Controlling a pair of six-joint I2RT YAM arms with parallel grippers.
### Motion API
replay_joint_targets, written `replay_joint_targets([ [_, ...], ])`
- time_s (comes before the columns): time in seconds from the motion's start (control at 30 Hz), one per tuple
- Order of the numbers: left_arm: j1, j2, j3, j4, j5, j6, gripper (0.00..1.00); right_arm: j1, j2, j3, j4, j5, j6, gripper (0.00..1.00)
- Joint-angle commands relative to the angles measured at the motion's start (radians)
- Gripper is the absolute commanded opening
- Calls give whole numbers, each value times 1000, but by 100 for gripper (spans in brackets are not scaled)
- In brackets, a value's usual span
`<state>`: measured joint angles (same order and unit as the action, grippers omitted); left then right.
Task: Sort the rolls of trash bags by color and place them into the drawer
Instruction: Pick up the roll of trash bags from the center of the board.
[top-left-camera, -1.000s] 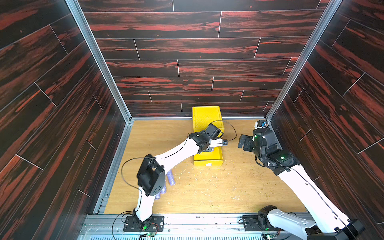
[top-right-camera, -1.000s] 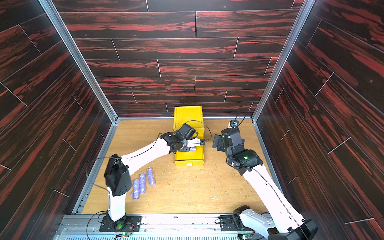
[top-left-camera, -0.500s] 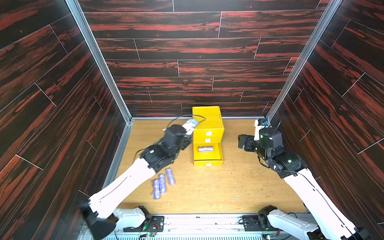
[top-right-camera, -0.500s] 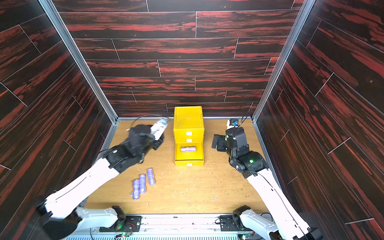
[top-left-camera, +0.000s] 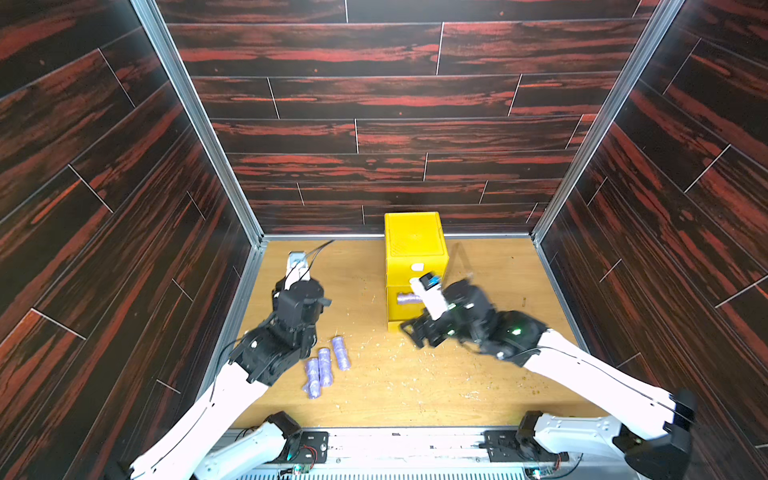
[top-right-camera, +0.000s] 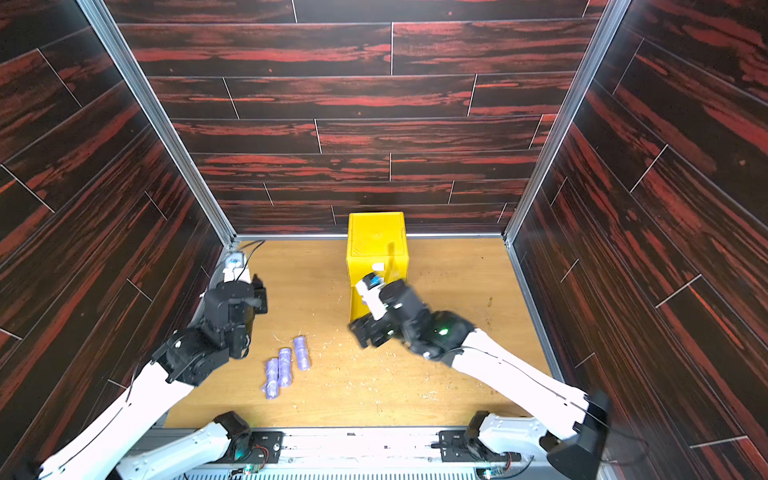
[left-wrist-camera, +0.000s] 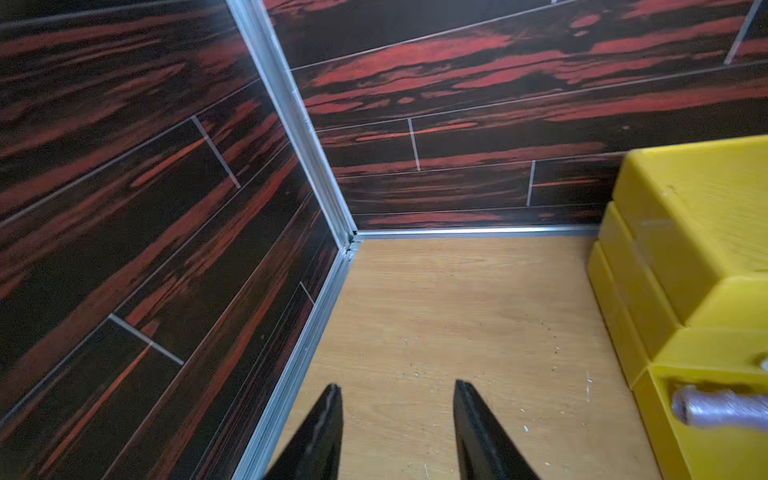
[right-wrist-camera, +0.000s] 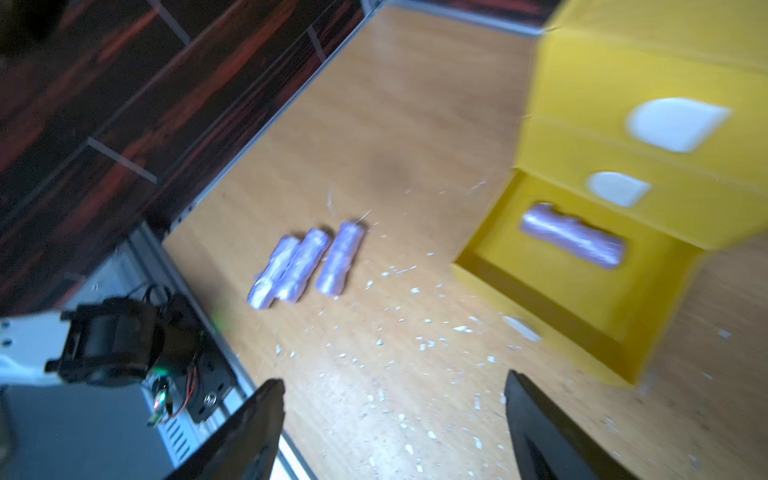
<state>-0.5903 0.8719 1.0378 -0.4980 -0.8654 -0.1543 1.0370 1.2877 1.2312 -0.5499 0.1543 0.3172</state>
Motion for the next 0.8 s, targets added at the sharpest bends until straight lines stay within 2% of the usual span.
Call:
replay_joint_targets([
  [0.0,41,-106,-62,-15,-95,-107,48,104,130,53,-14,92,37,87],
  [0.17,58,-254,-144,-12,-234,-132,49,199,335,132,82,36,124,87],
  [0.33,58,-383,-203,12,-305,-106,48,223,553,286,97,6,197,91],
  [0.53,58,-427,-241,12,-296,-77,50,221,785,526,-93,123,257,97],
  [0.77,59,-435,-252,2,-290,-78,51,214,1000,734,-259,180,289,88],
])
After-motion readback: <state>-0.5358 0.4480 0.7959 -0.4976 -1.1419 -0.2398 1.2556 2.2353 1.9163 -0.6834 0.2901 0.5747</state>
